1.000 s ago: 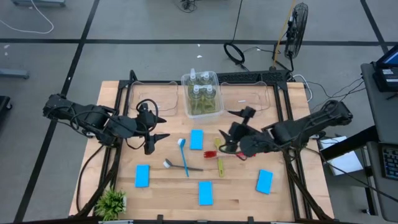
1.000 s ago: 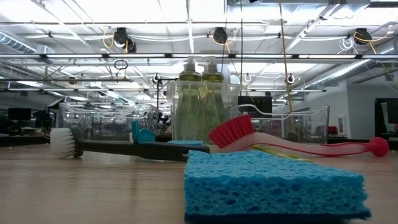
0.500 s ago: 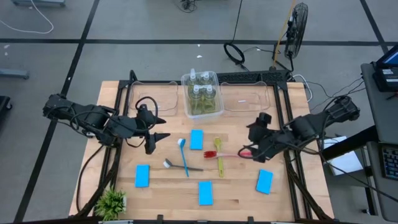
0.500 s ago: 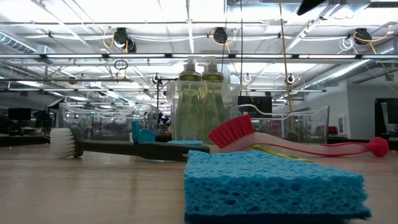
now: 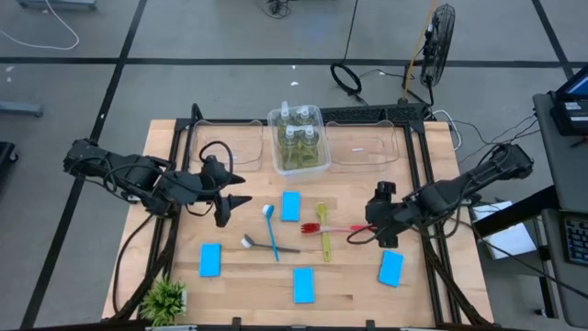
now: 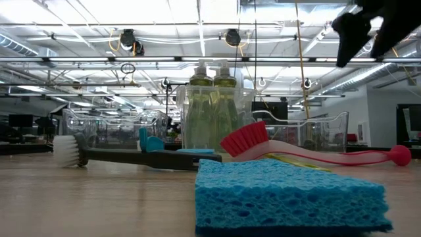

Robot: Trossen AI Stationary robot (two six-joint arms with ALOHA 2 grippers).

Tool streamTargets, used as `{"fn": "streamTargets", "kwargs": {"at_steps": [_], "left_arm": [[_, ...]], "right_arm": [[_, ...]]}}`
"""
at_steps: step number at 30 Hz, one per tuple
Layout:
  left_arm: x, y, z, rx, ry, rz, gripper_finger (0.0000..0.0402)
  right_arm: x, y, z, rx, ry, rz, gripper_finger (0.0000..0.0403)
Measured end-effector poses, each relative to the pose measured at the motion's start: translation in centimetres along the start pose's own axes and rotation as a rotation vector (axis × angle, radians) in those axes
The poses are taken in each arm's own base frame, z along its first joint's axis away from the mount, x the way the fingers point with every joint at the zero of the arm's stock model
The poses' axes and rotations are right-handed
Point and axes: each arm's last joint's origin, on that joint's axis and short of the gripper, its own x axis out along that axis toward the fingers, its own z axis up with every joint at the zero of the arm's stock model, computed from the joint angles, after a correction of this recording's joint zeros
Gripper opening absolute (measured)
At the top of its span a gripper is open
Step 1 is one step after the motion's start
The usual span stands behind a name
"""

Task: Pick & Place Kitchen Sink Supplies
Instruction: Put the red dish brush into the left transparent bin

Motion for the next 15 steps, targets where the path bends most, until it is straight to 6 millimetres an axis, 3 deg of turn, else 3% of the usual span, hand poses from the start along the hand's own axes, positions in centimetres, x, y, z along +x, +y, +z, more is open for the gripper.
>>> {"fn": "streamTargets", "kwargs": {"at_steps": [9,15], "left_arm": [[0.0,-0.1,0.1,-0.065,-0.009,-0.005,0.0269],[0.0,-0.2,0.4,-0.083,-0.035,-0.022,0.0269]], "right_arm": [[5.4,-0.2,-2.7,-0.034,0.045,0.049,0.0361],[7.6,-0.5,-4.2,-0.01,0.068,0.064,0.0361]]}}
